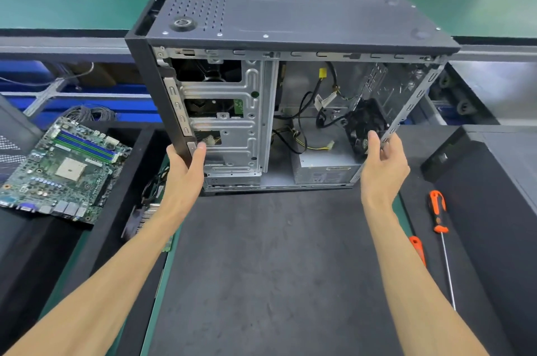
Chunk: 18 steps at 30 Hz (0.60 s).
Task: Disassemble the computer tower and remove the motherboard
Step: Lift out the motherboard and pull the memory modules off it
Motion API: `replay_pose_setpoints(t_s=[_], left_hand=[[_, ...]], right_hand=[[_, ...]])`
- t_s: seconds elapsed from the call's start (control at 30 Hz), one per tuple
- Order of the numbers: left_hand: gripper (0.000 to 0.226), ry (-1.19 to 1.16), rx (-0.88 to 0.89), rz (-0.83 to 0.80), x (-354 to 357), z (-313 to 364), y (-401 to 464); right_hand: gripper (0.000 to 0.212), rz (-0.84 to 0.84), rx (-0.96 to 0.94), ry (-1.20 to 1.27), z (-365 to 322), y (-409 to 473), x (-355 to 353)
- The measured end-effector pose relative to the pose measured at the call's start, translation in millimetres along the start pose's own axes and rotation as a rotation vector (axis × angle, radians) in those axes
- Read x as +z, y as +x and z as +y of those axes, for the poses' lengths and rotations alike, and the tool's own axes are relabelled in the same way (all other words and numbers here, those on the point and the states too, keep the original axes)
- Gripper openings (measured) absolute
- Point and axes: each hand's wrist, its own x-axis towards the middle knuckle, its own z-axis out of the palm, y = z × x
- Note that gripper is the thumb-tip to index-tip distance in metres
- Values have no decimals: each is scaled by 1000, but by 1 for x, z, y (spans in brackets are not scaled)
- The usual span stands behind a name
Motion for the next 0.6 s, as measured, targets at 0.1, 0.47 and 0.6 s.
replay_pose_setpoints(t_s=[0.1,0.47,0.6], left_hand=[[22,-13,3,-27,9,0,1],[61,-13,-15,-42,28,0,3],[68,-1,-75,-152,18,0,0]], right_hand=[[42,36,-12,-33,0,1,-9],[33,-53,12,-30,6,5,-39],[41,-198,131,-107,5,-5,-55]])
